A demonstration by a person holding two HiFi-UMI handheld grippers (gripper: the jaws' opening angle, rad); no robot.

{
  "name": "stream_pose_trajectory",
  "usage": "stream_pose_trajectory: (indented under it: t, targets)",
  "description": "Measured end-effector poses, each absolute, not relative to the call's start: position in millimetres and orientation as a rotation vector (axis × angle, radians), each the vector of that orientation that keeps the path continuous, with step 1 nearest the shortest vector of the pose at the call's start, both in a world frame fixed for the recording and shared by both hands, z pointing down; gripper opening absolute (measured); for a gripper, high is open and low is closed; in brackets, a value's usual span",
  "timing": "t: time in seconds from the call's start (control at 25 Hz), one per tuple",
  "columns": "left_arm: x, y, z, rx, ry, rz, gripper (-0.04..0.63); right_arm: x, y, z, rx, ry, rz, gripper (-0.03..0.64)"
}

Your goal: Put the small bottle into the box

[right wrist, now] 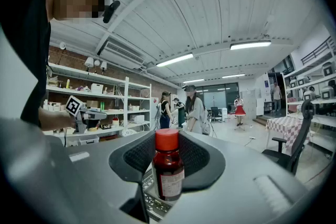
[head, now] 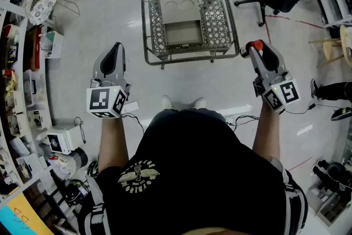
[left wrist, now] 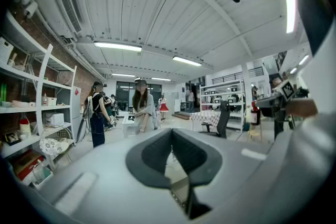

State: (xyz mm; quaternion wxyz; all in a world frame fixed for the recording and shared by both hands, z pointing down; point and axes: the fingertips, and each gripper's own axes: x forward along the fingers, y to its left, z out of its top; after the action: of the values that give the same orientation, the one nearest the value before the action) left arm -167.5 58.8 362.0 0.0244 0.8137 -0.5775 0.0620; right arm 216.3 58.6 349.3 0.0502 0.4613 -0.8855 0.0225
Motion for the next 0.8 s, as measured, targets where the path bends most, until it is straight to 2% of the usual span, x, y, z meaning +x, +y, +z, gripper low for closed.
stream_pose_trajectory:
  t: [0.8]
  targets:
    - [-225.9, 44.9, 365.0, 2.606, -1.64, 0.116, 0.0, 136.4, 74.7, 322.0, 1.503, -2.683, 0.036, 0.149]
